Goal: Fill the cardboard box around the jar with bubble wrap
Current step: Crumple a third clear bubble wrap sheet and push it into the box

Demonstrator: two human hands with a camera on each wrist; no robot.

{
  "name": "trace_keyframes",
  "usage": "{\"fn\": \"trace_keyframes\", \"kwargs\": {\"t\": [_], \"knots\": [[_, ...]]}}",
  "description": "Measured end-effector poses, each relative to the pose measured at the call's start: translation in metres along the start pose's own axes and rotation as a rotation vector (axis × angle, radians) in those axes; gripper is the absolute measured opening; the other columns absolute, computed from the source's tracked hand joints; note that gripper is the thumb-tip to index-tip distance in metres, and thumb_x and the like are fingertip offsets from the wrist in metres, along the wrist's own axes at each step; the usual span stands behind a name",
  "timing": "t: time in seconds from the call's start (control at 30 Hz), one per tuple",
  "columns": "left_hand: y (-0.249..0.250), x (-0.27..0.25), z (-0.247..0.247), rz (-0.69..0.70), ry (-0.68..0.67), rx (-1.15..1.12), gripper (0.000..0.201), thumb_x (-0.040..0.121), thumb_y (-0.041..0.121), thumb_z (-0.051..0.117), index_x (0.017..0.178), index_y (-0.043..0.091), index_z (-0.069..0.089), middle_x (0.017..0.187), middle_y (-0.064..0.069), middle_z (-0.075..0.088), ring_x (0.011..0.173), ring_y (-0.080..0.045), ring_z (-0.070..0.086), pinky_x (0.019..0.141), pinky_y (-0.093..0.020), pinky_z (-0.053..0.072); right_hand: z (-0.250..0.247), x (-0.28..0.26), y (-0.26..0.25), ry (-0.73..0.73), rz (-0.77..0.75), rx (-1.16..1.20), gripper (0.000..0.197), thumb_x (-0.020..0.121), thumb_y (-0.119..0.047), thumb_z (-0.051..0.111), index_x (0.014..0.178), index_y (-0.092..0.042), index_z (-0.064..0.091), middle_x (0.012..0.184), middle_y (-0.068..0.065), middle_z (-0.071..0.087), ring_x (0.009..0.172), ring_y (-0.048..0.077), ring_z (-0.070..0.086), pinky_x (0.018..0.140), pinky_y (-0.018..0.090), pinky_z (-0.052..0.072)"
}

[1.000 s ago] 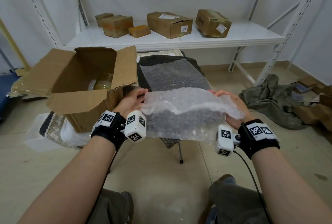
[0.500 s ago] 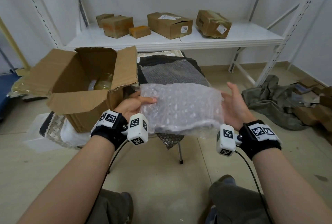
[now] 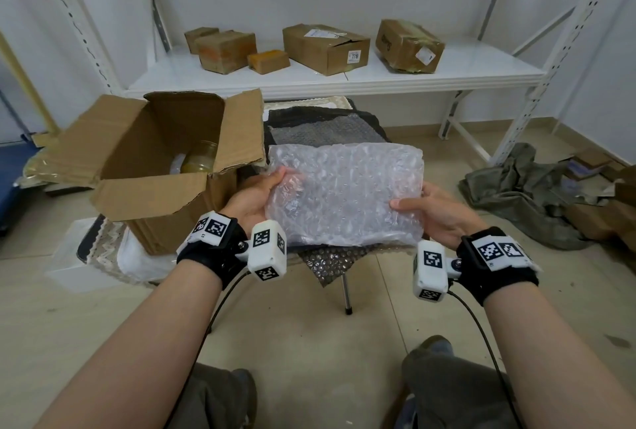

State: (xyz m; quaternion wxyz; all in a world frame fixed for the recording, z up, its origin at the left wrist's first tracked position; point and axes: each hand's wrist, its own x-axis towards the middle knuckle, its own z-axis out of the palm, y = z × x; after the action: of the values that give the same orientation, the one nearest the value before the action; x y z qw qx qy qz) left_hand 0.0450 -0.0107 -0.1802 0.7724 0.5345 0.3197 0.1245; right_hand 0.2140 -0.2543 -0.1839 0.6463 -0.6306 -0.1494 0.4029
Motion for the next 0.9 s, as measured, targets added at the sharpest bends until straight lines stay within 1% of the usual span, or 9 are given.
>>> {"fn": "trace_keyframes", "kwargs": {"t": [0.1, 0.17, 0.23, 0.33, 0.43, 0.53, 0.67, 0.8, 0.9], "knots": [[-0.003, -0.001, -0.003, -0.034, -0.065, 0.118, 0.037, 0.091, 0.041, 0.065, 0.120, 0.019, 0.064, 0.110, -0.008, 0.073, 0.096, -0.021, 0.073, 0.074, -0.034, 0.059, -0.002, 0.002, 0.001, 0.046, -0.023, 0.064, 0.051, 0.084, 0.011, 0.065, 0.131, -0.006, 0.054, 0.121, 0.015, 0.071, 0.106, 0.030, 0.071, 0.090, 0.046, 0.057], [-0.006, -0.003, -0.003, -0.076, -0.081, 0.169, 0.039, 0.083, 0.019, 0.076, 0.120, 0.016, 0.063, 0.110, -0.006, 0.073, 0.095, -0.020, 0.072, 0.072, -0.032, 0.061, -0.003, 0.003, 0.001, 0.071, -0.043, 0.101, 0.048, 0.084, 0.009, 0.066, 0.129, -0.006, 0.055, 0.122, 0.015, 0.071, 0.111, 0.032, 0.069, 0.099, 0.051, 0.052], [-0.010, -0.001, -0.002, -0.088, -0.109, 0.190, 0.046, 0.079, 0.001, 0.076, 0.121, 0.011, 0.063, 0.111, -0.011, 0.073, 0.091, -0.021, 0.073, 0.065, -0.027, 0.061, -0.003, 0.001, -0.001, 0.085, -0.040, 0.121, 0.040, 0.086, 0.008, 0.064, 0.123, -0.006, 0.058, 0.121, 0.015, 0.071, 0.110, 0.033, 0.069, 0.097, 0.050, 0.053], [-0.009, 0.002, 0.001, -0.037, -0.057, 0.155, 0.047, 0.078, -0.008, 0.072, 0.121, 0.004, 0.061, 0.110, -0.015, 0.071, 0.080, -0.021, 0.072, 0.054, -0.026, 0.059, 0.000, 0.000, -0.001, 0.076, -0.014, 0.122, 0.040, 0.089, 0.010, 0.060, 0.125, -0.005, 0.056, 0.121, 0.015, 0.070, 0.109, 0.033, 0.069, 0.091, 0.047, 0.056], [-0.009, 0.006, 0.005, 0.036, 0.030, 0.004, 0.035, 0.081, -0.006, 0.070, 0.113, 0.005, 0.063, 0.105, -0.012, 0.071, 0.089, -0.022, 0.069, 0.069, -0.028, 0.061, 0.002, 0.004, 0.003, 0.131, -0.012, 0.139, 0.047, 0.088, 0.013, 0.057, 0.132, -0.001, 0.053, 0.124, 0.018, 0.068, 0.112, 0.035, 0.067, 0.094, 0.049, 0.055], [-0.009, 0.004, 0.013, 0.081, 0.056, -0.190, 0.013, 0.086, 0.007, 0.069, 0.097, 0.012, 0.063, 0.085, -0.002, 0.073, 0.085, -0.015, 0.066, 0.068, -0.023, 0.059, 0.004, 0.008, 0.004, 0.149, -0.031, 0.217, 0.047, 0.089, 0.012, 0.058, 0.134, 0.000, 0.052, 0.125, 0.019, 0.068, 0.113, 0.036, 0.067, 0.099, 0.053, 0.053], [-0.010, -0.002, 0.027, 0.045, -0.080, -0.380, 0.030, 0.086, 0.020, 0.071, 0.113, 0.015, 0.058, 0.112, -0.012, 0.068, 0.111, -0.026, 0.064, 0.100, -0.039, 0.051, 0.013, 0.010, 0.004, 0.119, -0.048, 0.325, 0.047, 0.089, 0.011, 0.060, 0.135, 0.003, 0.051, 0.120, 0.020, 0.070, 0.100, 0.031, 0.073, 0.082, 0.044, 0.062], [-0.016, -0.003, 0.037, 0.040, -0.131, -0.314, 0.039, 0.085, 0.013, 0.072, 0.121, 0.015, 0.057, 0.118, -0.011, 0.071, 0.108, -0.023, 0.069, 0.093, -0.037, 0.055, 0.028, 0.011, 0.006, 0.054, -0.062, 0.354, 0.051, 0.091, 0.012, 0.057, 0.140, 0.005, 0.047, 0.128, 0.021, 0.066, 0.101, 0.029, 0.073, 0.079, 0.037, 0.062], [-0.020, 0.001, 0.041, 0.059, -0.057, -0.248, 0.039, 0.084, 0.000, 0.072, 0.120, 0.010, 0.060, 0.108, -0.010, 0.072, 0.094, -0.020, 0.072, 0.090, -0.034, 0.057, 0.034, 0.010, 0.006, -0.013, -0.052, 0.321, 0.049, 0.092, 0.007, 0.059, 0.139, -0.002, 0.049, 0.133, 0.018, 0.065, 0.113, 0.031, 0.069, 0.090, 0.042, 0.059]]}}
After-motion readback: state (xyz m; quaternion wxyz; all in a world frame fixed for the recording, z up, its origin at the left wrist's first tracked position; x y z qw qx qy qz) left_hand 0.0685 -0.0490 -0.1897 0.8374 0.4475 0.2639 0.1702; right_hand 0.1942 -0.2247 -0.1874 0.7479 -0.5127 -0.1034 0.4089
